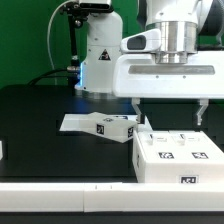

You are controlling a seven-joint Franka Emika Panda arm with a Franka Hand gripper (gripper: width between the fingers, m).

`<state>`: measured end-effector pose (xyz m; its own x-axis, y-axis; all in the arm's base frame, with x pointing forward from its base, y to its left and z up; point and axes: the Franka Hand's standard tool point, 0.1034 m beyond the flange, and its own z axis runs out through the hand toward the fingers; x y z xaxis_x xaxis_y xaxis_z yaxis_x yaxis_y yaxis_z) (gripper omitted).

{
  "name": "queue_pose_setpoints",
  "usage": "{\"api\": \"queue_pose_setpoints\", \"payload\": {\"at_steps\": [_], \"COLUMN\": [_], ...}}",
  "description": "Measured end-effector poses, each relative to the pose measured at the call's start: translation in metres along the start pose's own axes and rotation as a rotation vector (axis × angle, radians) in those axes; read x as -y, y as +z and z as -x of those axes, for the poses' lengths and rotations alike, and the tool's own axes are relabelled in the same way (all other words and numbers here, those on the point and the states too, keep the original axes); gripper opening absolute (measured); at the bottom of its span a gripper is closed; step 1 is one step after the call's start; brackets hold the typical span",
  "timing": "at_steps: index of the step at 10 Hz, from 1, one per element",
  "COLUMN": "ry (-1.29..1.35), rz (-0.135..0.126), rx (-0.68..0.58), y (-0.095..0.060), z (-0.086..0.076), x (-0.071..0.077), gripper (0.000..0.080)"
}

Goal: Assemble cabinet

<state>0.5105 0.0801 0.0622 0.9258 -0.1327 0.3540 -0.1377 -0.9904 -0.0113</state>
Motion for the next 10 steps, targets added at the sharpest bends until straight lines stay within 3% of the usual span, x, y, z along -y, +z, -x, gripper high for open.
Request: {"api": "queue_pose_setpoints", "payload": {"at_steps": [2,4,8,10], "ry": [-0.02,-0.023,-0.02,-0.006], "rz": [0.013,0.012,0.027,0.015], "rx": [-0.088,-0.072,-0.066,-0.052], "y": [0.003,0.004,0.029,0.032], "z": [0.002,0.002,0.015,0.015], "x": [-0.003,-0.002,-0.013,-0.01], "gripper": [0.0797,0.0797,0.0797,0.0797]}}
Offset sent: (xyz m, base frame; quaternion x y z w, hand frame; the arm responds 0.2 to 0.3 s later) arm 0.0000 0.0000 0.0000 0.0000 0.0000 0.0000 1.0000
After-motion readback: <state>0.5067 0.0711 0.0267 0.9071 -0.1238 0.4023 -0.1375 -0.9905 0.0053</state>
